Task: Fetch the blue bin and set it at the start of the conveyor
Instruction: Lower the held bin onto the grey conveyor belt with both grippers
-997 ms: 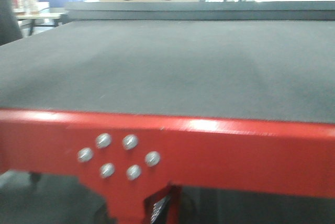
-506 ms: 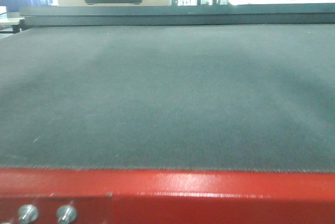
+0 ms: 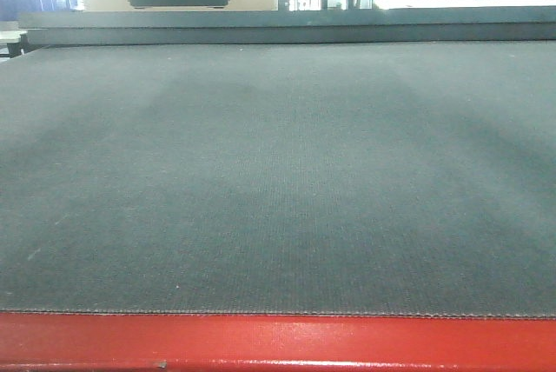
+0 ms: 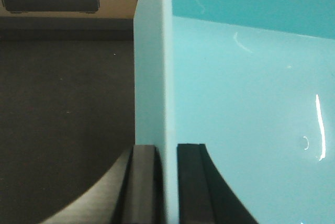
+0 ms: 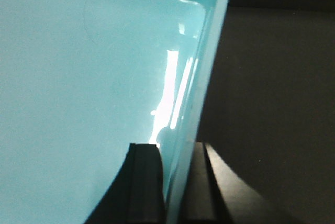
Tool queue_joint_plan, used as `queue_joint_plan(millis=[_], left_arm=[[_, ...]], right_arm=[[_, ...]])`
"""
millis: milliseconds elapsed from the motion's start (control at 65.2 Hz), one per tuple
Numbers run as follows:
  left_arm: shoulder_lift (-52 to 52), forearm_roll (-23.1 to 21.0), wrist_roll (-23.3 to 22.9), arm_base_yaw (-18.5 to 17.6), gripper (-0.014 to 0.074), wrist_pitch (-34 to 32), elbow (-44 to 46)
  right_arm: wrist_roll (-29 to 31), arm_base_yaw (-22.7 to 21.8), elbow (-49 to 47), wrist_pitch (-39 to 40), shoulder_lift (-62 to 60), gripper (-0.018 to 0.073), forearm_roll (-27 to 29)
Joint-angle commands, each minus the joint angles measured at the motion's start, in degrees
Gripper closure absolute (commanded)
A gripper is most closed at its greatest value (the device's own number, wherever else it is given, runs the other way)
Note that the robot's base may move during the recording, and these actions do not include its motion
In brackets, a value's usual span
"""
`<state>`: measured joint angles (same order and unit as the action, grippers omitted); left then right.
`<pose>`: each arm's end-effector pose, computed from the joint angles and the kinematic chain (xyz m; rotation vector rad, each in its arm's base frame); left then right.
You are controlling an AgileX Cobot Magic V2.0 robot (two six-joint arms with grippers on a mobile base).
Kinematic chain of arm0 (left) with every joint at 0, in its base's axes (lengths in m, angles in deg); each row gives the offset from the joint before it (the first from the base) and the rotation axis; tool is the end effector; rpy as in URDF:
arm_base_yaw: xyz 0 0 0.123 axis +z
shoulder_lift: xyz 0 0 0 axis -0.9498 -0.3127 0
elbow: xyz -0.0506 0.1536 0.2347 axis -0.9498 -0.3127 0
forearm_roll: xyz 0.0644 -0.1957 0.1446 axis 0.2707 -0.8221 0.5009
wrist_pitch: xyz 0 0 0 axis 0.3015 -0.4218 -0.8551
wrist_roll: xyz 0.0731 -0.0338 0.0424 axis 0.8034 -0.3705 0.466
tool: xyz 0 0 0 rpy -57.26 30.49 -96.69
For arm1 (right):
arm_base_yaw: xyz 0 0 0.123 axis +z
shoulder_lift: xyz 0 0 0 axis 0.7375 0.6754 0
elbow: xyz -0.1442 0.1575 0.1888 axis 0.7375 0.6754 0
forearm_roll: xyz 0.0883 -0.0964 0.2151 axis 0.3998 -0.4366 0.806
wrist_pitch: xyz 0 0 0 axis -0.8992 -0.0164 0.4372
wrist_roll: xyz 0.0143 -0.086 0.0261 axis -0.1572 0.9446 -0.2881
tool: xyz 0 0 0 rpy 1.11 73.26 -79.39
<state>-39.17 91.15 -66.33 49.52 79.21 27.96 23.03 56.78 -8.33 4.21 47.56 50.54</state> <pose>0.3171 -0.1192 0.4794 0.1545 1.9028 -0.2618 0.3095 0.0536 0.4516 -0.0668 2.0341 0.2092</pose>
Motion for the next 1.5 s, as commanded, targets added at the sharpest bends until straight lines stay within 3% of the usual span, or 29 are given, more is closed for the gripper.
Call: queue_joint_plan(millis=[0,1027,1242,1487], left_arm=[[0.75,-2.78,-0.77,-0.22,0.0708,-3.76,0.72],[0.75,-2.78,-0.77,-0.22,0.0708,-4.21,0.72],[0.75,-2.78,-0.77,-0.22,0.0708,-4.24,0.72],[0.75,-3.63,-0.77,-0.22,0.0708,-2.21,0.72]], right_arm=[[1.33,-0.18,-0.49,2.38,-0.24,0.0711,-0.74],[1.33,-0.18,-0.49,2.38,-0.24,0.0711,-0.74],[1.33,-0.18,-0.49,5.27,-0.24,0.0711,-0.63],[1.33,-0.18,-0.49,2.07,-0.24,0.0711,-0.63]])
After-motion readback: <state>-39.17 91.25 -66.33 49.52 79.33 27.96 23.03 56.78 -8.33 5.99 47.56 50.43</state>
